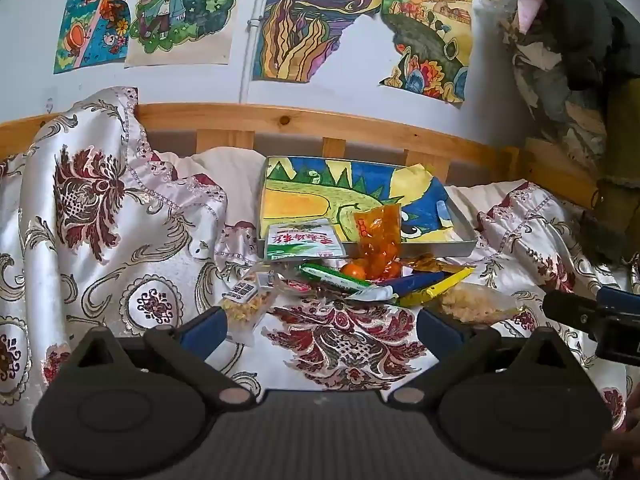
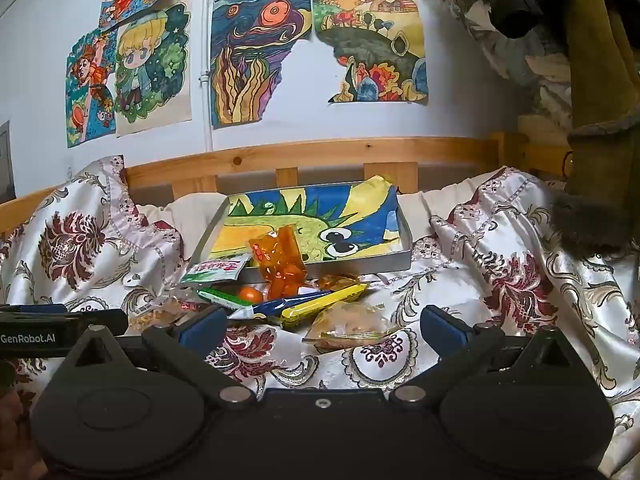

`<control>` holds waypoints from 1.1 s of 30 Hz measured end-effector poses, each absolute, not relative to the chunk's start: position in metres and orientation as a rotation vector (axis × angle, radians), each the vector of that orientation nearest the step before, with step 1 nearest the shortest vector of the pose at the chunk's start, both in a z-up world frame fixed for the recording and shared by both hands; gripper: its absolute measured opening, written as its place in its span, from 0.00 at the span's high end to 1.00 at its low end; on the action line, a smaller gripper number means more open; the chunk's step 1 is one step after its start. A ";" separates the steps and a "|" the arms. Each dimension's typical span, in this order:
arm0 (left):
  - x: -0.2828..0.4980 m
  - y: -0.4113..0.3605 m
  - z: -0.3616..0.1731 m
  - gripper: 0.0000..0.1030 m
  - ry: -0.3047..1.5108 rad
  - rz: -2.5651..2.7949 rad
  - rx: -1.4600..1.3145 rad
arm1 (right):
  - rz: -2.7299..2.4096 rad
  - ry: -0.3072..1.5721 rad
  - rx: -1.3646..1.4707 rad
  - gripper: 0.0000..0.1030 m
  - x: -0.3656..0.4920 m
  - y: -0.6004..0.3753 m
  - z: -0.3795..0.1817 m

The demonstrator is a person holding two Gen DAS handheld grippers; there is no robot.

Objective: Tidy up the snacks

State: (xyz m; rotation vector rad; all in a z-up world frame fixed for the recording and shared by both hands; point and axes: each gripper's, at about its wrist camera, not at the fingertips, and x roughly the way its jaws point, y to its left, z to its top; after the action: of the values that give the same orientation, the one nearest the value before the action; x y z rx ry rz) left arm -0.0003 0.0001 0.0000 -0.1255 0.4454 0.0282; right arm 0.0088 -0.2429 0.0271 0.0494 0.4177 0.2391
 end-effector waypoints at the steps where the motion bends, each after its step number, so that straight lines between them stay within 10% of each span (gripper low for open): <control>1: 0.000 0.000 0.000 0.00 0.446 0.028 -0.127 | 0.239 0.420 0.049 0.01 0.009 -0.243 0.027; 33: 0.000 0.000 0.000 0.00 0.461 0.028 -0.125 | 0.242 0.433 0.051 0.01 0.009 -0.242 0.025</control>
State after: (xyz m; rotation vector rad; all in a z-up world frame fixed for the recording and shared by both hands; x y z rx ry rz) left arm 0.0004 0.0003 0.0001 -0.1250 0.4609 0.0285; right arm 0.0093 -0.2419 0.0249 0.0506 0.4326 0.2422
